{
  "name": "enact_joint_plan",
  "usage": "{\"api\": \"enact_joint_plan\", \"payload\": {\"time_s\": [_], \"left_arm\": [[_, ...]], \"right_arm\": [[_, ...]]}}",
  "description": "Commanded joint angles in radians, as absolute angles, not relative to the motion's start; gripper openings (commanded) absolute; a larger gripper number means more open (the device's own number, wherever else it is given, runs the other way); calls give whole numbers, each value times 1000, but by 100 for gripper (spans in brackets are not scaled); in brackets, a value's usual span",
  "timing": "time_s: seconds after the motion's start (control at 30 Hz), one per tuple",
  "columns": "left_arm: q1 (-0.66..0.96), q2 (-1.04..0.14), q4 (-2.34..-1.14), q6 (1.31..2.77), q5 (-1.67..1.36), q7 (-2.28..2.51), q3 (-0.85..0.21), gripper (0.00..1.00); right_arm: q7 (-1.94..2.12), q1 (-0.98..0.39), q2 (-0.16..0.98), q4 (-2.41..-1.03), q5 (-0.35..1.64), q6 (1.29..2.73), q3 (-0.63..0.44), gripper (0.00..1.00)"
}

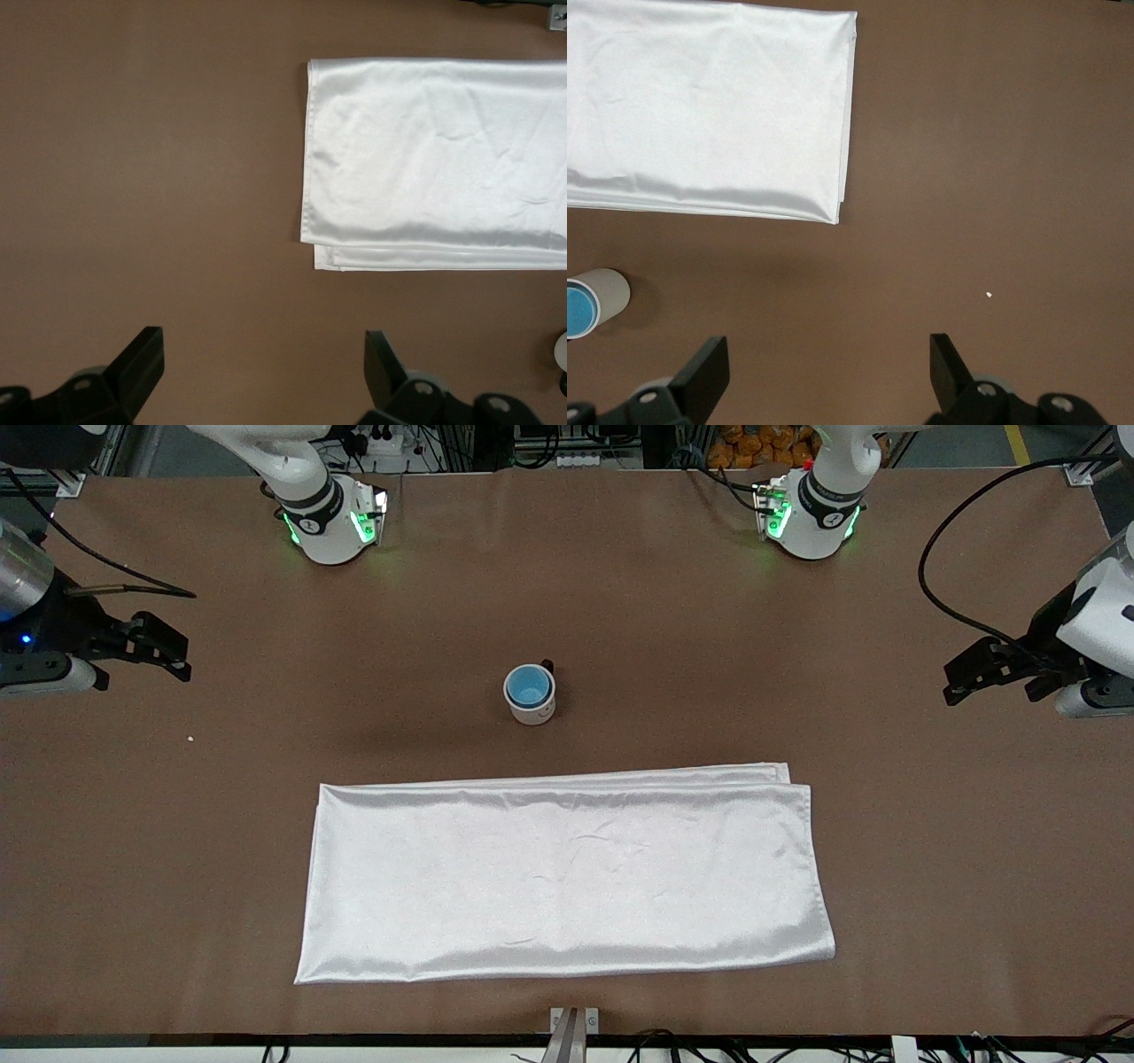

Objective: Place blue cup into white mug on table

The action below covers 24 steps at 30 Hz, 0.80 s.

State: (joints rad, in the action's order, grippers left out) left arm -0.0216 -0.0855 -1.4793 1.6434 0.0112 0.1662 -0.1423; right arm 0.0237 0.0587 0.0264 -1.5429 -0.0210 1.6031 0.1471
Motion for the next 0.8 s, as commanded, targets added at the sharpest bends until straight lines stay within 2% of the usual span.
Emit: {"api": "enact_joint_plan", "payload": {"time_s": [0.0,0.77], "left_arm": [[-14,-60,-1500,1629,-14,156,-129,100],[-18,-43,-1508,1598,-14,156,-129,100]], "right_arm": [[18,57,32,-1529,-21,1594,149,100],[17,55,32,-1531,-20,1592,149,100]]}}
